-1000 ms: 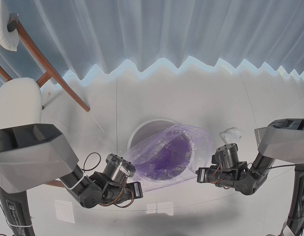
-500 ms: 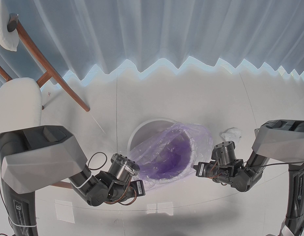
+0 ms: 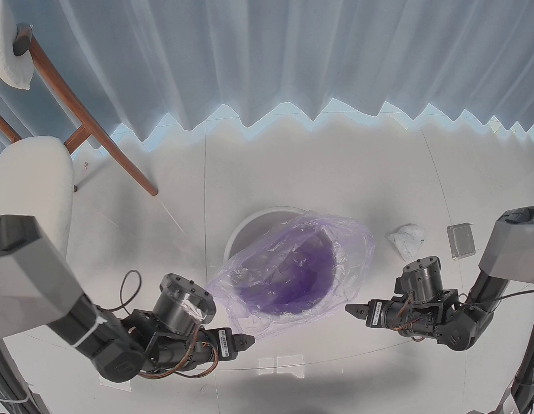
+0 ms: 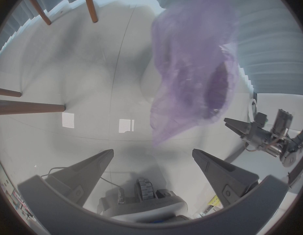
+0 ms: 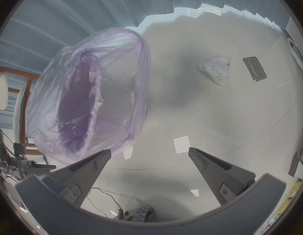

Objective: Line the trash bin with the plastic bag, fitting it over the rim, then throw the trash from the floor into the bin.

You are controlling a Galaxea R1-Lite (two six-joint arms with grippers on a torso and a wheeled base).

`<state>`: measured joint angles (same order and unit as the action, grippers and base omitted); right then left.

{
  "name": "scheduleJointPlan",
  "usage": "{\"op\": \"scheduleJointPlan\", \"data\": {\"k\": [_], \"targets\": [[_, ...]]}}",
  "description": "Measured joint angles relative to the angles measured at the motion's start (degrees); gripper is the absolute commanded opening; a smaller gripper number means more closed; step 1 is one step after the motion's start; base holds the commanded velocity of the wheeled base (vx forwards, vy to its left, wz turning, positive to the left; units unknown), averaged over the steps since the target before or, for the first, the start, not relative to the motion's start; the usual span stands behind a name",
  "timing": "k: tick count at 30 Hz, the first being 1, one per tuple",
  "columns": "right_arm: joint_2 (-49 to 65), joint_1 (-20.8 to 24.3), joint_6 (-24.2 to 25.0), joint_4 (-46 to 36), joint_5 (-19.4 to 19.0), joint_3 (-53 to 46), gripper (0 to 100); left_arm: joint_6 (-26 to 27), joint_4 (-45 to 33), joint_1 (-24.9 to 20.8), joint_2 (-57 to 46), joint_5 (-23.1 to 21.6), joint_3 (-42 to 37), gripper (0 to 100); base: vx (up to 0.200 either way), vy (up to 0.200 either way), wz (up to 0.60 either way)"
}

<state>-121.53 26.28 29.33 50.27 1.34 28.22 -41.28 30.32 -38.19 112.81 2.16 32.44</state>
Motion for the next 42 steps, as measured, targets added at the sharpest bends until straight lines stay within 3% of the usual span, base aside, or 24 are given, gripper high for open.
{"op": "scheduleJointPlan", "data": {"k": [5,12,16,24,28,33,42], "targets": [[6.1,-0.18,1.65,0.04,-0.83,-3.86,100,2.17,3.27,-1.33,-8.42,-1.8,-5.44,100,0.0,0.0,0.0],[12.76,-0.11,3.16,0.06,-1.24,-6.92,100,11.82,13.89,1.79,-13.4,-6.18,-7.94,100,0.0,0.0,0.0],[15.3,-0.18,3.35,0.06,-1.27,-8.08,100,16.59,14.51,4.82,-13.29,-10.53,-4.41,100,0.0,0.0,0.0],[18.19,-0.22,3.6,0.04,-1.12,-9.57,100,24.04,14.57,9.67,-6.58,-12.74,7.33,100,0.0,0.0,0.0],[18.91,-0.22,3.6,0.04,-0.99,-10.59,100,25.47,13.31,10.69,-2.83,-12.97,12.48,100,0.0,0.0,0.0],[19.49,-0.27,3.6,0.04,-0.91,-11.56,100,25.69,8.98,11.11,-2.45,-13.18,13.48,100,0.0,0.0,0.0],[19.91,-0.35,3.62,0.44,-0.91,-13.07,100,25.71,2.99,11.37,-11.26,-14.52,3.15,100,0.0,0.0,0.0]]}}
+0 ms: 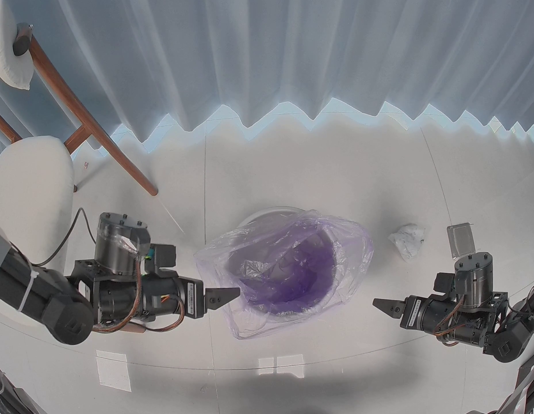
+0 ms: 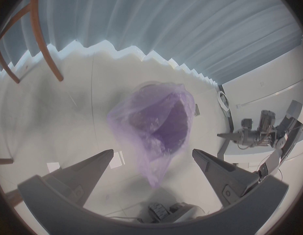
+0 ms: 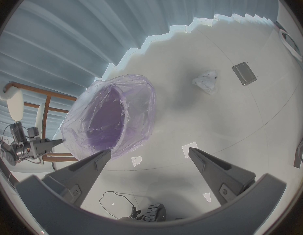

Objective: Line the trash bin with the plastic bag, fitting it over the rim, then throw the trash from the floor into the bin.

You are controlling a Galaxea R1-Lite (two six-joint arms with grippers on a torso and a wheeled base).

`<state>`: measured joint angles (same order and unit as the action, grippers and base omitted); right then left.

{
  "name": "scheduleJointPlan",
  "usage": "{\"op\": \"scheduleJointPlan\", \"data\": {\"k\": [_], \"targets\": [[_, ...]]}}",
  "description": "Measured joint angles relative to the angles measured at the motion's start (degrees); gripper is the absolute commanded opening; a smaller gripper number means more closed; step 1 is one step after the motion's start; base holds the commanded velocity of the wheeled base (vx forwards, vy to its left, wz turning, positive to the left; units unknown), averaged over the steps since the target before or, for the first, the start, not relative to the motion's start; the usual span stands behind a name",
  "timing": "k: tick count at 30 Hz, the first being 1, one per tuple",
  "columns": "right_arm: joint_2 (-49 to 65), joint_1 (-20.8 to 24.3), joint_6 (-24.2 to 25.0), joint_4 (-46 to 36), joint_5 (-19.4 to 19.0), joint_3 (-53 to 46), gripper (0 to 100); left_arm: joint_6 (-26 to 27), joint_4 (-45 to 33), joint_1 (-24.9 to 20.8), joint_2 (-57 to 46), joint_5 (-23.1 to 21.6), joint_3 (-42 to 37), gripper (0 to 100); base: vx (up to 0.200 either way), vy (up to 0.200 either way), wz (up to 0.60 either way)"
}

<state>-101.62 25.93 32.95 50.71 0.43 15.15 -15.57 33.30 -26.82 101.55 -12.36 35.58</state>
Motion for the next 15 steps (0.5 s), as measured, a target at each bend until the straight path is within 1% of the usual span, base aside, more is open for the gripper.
{"op": "scheduleJointPlan", "data": {"k": [4,7,11,15], "targets": [[0.0,-0.02,0.0,0.6,0.0,-0.44,100,-0.02,-0.51,0.3,-2.49,-0.3,-3.18,100,0.0,0.0,0.0],[-0.02,-0.02,0.02,0.9,0.01,-0.79,100,0.16,-1.32,0.83,-3.47,-0.59,-2.07,100,0.0,0.0,0.0],[-0.11,-0.02,0.02,1.29,0.01,-1.13,100,1.78,-4.16,1.94,-4.02,-0.83,4.24,100,0.0,0.0,0.0],[-0.26,-0.02,0.52,1.65,0.0,-1.4,100,4.4,-7.58,3.69,-3.45,-1.05,13.64,100,0.0,0.0,0.0]]}}
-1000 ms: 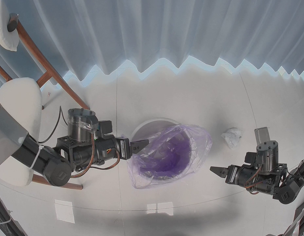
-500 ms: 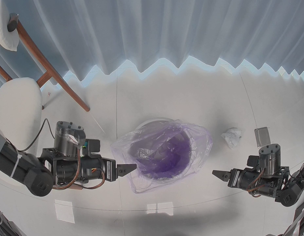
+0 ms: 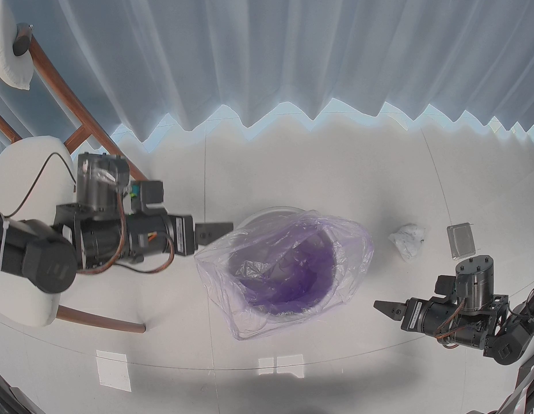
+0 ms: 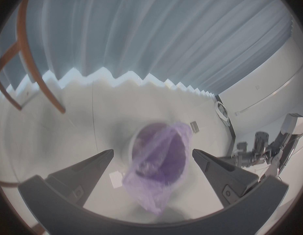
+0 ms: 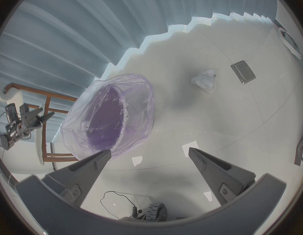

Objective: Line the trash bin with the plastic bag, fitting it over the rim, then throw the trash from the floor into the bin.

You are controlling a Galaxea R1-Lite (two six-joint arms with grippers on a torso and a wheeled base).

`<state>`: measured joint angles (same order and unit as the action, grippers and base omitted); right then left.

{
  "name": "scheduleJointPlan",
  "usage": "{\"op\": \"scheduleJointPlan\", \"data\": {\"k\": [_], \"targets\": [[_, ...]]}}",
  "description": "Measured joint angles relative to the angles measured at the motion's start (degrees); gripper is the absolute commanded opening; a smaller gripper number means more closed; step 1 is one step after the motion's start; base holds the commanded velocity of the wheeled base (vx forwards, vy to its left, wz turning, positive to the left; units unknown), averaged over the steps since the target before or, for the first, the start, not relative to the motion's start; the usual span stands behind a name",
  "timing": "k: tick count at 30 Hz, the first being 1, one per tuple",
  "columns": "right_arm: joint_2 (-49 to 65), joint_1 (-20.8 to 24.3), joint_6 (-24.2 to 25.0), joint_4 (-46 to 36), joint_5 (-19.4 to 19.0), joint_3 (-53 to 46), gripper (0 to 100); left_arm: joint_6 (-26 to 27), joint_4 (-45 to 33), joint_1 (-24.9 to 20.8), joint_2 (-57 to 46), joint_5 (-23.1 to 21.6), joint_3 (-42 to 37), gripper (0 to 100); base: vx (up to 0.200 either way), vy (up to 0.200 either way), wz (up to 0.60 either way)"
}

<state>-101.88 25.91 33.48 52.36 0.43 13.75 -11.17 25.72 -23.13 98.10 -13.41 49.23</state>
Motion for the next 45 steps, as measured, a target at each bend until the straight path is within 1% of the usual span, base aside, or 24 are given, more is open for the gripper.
{"op": "scheduleJointPlan", "data": {"k": [5,8,11,13,19,20,26,30,33,36,38,45], "targets": [[-0.18,0.0,2.16,0.33,0.01,-0.44,100,3.07,-2.44,2.07,3.85,-1.08,8.55,100,0.0,0.0,0.0],[-0.24,0.05,3.23,0.74,0.0,-0.96,100,5.21,-3.1,2.24,6.75,-4.95,11.22,100,0.0,0.0,0.0],[-0.33,0.06,3.61,2.07,0.01,-1.41,100,8.33,-3.39,1.74,9.18,-7.08,12.2,100,0.0,0.0,0.0],[-0.44,0.11,3.67,2.57,0.01,-1.71,100,9.51,-3.39,1.44,10.73,-7.61,12.54,100,0.0,0.0,0.0],[-0.74,0.33,3.69,2.9,0.06,-2.05,100,10.22,-3.08,0.96,15.1,-7.63,12.92,100,0.0,0.0,0.0],[-0.77,0.38,3.69,2.93,0.11,-2.15,100,10.24,-2.9,0.91,15.8,-7.66,13.07,0,0.0,0.0,0.0],[-0.9,0.48,3.63,3.47,0.11,-3.23,100,9.91,1.07,0.94,19.32,-7.52,13.58,0,0.0,0.0,0.0],[-1.18,0.5,3.63,4.68,0.11,-3.69,100,7.89,1.58,2.86,21.05,-7.36,15.04,0,0.0,0.0,0.0],[-1.6,0.52,3.56,5.39,0.11,-4.02,100,3.05,1.6,3.8,21.88,-6.89,16.48,0,0.0,0.0,0.0],[-2.1,0.52,3.55,6.64,0.11,-4.58,100,-3.44,1.6,4.3,22.38,-6.02,17.91,0,0.0,0.0,0.0],[-2.56,0.52,3.52,8.48,0.12,-5.22,100,-8.23,1.58,4.44,22.69,-5.28,19.43,0,0.0,0.0,0.0],[-4.99,0.52,3.47,15.17,1.13,-7.34,100,-21.3,1.54,4.28,24.59,-2.93,26.98,0,0.0,0.0,0.0]]}}
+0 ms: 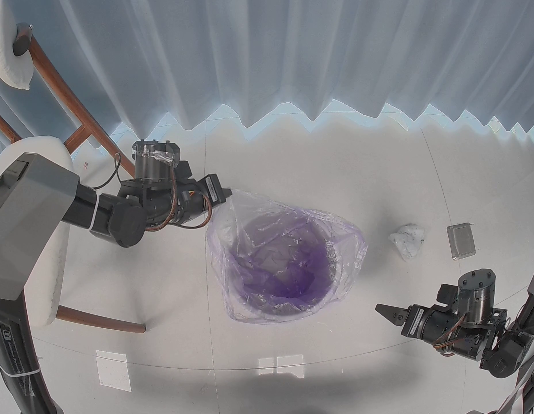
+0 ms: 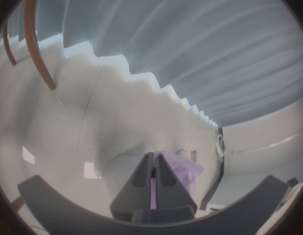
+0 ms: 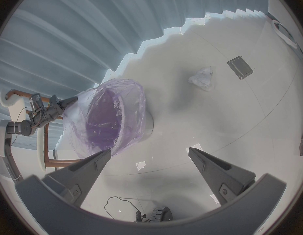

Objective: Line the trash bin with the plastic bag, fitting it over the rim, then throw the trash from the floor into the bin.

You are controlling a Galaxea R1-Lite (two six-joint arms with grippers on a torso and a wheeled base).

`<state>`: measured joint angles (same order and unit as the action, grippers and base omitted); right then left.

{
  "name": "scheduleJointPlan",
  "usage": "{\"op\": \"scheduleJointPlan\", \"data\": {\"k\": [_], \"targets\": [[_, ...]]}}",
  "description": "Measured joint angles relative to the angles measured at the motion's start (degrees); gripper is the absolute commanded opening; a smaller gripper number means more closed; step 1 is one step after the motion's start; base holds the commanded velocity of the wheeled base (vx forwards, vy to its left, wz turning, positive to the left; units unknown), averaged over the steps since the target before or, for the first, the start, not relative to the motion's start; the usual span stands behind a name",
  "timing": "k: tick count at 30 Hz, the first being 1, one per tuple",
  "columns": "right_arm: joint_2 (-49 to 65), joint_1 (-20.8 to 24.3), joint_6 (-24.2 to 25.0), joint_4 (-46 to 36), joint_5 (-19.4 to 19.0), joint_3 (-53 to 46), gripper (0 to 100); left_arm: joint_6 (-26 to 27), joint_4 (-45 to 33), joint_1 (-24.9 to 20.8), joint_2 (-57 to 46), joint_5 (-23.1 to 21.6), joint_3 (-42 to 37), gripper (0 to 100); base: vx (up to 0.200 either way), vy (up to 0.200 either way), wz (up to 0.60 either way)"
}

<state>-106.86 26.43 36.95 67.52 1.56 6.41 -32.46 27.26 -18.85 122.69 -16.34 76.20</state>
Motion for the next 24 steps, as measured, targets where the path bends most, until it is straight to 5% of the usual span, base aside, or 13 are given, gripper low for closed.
{"op": "scheduleJointPlan", "data": {"k": [4,12,24], "targets": [[-1.49,0.0,0.07,2.65,0.9,-0.61,100,-5.03,-0.39,-0.8,1.9,1.37,5.19,0,0.0,0.0,0.0],[-3.33,0.02,0.18,5.01,2.45,-1.54,100,-6.42,-2.28,-1.44,8.92,5.83,13.93,0,0.0,0.0,0.0],[-4.0,0.11,0.33,5.25,2.56,-2.47,100,-8.09,-2.57,1.84,15.8,9.08,14.64,0,0.0,0.0,0.0]]}}
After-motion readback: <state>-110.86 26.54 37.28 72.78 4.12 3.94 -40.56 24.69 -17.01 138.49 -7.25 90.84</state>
